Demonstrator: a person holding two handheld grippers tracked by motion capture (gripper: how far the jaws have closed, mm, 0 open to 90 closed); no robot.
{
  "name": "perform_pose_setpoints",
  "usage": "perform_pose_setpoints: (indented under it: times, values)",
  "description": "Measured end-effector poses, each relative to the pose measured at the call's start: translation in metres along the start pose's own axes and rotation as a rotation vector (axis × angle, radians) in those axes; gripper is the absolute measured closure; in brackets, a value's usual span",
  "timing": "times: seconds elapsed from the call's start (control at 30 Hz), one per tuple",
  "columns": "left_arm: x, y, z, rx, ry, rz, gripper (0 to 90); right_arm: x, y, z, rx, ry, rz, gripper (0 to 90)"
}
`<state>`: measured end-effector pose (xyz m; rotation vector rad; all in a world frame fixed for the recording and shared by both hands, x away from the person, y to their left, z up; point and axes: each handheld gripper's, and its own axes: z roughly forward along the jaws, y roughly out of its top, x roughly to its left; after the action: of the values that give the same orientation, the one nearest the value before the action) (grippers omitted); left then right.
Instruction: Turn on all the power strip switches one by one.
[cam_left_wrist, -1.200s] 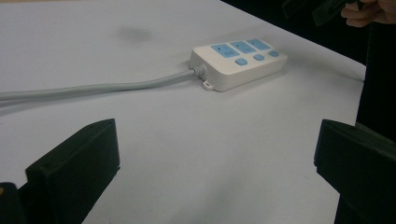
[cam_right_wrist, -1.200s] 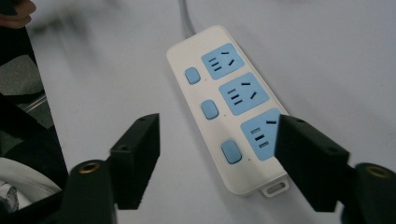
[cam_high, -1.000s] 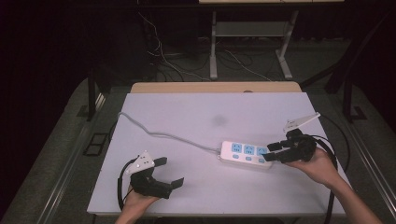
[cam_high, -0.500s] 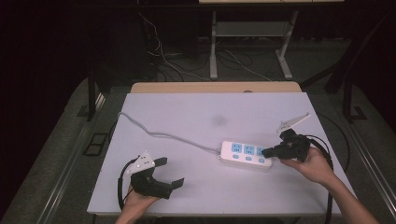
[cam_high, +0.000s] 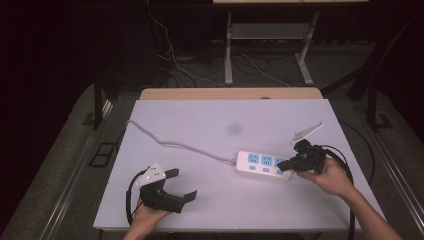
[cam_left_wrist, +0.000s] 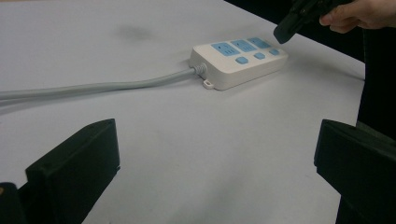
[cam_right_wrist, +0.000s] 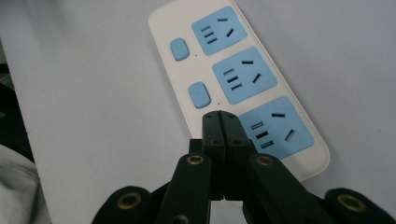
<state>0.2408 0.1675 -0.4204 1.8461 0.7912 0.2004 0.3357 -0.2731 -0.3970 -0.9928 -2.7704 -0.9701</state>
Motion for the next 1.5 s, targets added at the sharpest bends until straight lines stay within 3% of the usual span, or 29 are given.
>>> perform_pose_setpoints:
  times: [0.37, 1.07, 1.5]
  values:
    - [0.001, 0.000, -0.001, -0.005, 0.005, -0.002, 0.0, -0.004, -0.005, 0.009, 0.018, 0.001, 0.014, 89.8]
    - [0.000, 0.000, -0.001, -0.004, 0.004, 0.001, 0.0, -0.007, -0.014, 0.010, -0.036, 0.010, 0.027, 90.0]
    - [-0.001, 0.000, 0.000, -0.002, 0.001, 0.001, 0.0, -0.008, -0.014, 0.011, -0.031, 0.015, 0.018, 90.0]
